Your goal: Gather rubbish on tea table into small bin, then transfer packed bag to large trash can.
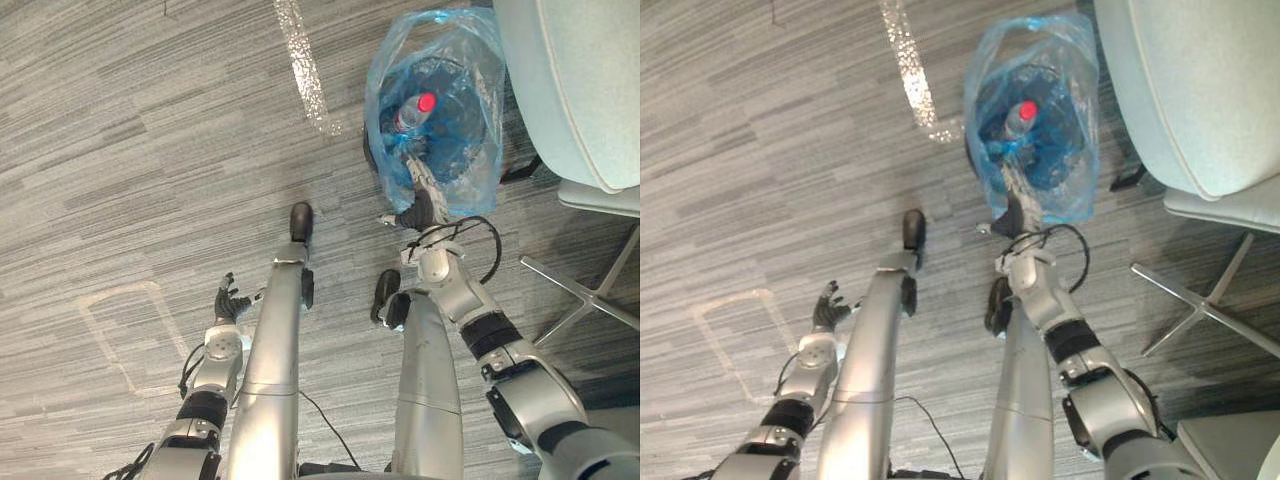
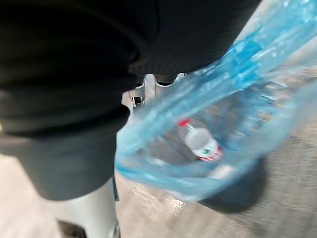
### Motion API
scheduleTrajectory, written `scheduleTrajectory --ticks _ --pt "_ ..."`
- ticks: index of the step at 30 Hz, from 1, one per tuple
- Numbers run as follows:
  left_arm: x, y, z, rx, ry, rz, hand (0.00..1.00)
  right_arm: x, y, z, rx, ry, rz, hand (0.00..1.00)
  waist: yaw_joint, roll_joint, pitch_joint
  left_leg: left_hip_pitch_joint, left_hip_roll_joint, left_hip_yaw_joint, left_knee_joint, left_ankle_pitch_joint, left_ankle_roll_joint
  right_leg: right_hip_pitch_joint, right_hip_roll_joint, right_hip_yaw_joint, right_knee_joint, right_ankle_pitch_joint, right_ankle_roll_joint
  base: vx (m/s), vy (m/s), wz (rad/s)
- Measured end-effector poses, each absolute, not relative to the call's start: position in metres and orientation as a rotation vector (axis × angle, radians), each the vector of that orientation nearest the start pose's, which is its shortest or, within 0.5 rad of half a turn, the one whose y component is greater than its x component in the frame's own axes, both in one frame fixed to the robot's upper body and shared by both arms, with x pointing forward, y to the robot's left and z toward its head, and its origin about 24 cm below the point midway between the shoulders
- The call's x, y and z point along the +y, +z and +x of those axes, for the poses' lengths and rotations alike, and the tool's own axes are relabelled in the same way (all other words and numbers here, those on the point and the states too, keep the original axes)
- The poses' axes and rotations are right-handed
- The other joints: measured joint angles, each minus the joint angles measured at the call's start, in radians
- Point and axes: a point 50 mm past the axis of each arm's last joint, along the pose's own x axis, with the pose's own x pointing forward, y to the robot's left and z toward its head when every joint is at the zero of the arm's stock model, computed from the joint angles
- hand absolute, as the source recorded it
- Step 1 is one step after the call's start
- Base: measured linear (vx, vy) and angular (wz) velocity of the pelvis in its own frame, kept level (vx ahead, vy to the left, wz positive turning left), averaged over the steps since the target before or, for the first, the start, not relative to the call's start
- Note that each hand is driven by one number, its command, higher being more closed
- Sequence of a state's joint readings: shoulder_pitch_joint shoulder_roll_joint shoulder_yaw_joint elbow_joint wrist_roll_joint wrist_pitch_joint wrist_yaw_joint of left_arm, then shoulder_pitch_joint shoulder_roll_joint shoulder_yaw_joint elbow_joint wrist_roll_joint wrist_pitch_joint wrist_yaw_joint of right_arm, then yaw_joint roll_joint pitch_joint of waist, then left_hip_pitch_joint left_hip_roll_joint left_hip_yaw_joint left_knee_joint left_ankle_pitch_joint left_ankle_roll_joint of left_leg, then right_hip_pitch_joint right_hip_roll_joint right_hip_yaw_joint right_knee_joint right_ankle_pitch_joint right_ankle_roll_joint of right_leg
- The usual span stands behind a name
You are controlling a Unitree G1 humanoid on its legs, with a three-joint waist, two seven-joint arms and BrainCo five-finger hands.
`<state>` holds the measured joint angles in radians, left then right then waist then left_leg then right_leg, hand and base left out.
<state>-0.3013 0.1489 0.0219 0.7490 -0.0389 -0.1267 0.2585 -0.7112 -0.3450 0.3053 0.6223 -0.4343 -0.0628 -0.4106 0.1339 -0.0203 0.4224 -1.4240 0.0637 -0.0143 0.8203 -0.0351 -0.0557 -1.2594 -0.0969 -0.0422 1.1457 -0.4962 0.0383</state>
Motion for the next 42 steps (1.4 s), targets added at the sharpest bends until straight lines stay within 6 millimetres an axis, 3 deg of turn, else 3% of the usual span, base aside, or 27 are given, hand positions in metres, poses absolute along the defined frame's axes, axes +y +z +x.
scheduleTrajectory --ticks 3,4,17,36,42 --pt "0.196 -0.027 0.288 0.288 0.279 0.150 0.00 -0.157 0.126 0.378 -0.293 -0.163 -0.918 0.00 0.000 0.000 0.000 -0.019 -0.002 -0.009 -0.002 0.005 -0.004 -0.017 0.000 -0.008 0.001 0.000 0.000 -0.01 0.012 0.06" --pt "0.196 -0.027 0.289 0.284 0.283 0.149 0.00 -0.156 0.128 0.382 -0.281 -0.170 -0.920 1.00 0.000 0.000 0.000 -0.024 -0.003 -0.010 -0.002 0.006 -0.006 -0.021 0.000 -0.009 0.001 0.000 0.000 -0.01 0.017 0.06" --pt "0.189 -0.021 0.298 0.267 0.277 0.140 0.00 -0.157 0.150 0.398 -0.261 -0.219 -0.895 1.00 0.002 0.001 0.001 -0.064 -0.025 -0.022 0.004 0.013 -0.007 -0.058 -0.024 -0.023 0.030 -0.013 -0.001 -0.02 0.018 0.06" --pt "0.189 -0.022 0.298 0.275 0.269 0.146 0.00 -0.155 0.136 0.388 -0.267 -0.192 -0.877 1.00 0.008 0.001 0.001 -0.017 -0.020 -0.023 0.010 0.012 -0.008 -0.012 -0.023 -0.028 0.034 -0.017 -0.009 -0.01 0.007 0.00" --pt "0.191 -0.026 0.293 0.296 0.267 0.150 0.00 -0.149 0.114 0.372 -0.255 -0.152 -0.843 1.00 0.011 0.001 0.000 0.106 -0.011 -0.023 -0.046 0.018 -0.010 0.115 -0.012 -0.038 -0.040 0.000 -0.014 0.01 -0.003 -0.01"
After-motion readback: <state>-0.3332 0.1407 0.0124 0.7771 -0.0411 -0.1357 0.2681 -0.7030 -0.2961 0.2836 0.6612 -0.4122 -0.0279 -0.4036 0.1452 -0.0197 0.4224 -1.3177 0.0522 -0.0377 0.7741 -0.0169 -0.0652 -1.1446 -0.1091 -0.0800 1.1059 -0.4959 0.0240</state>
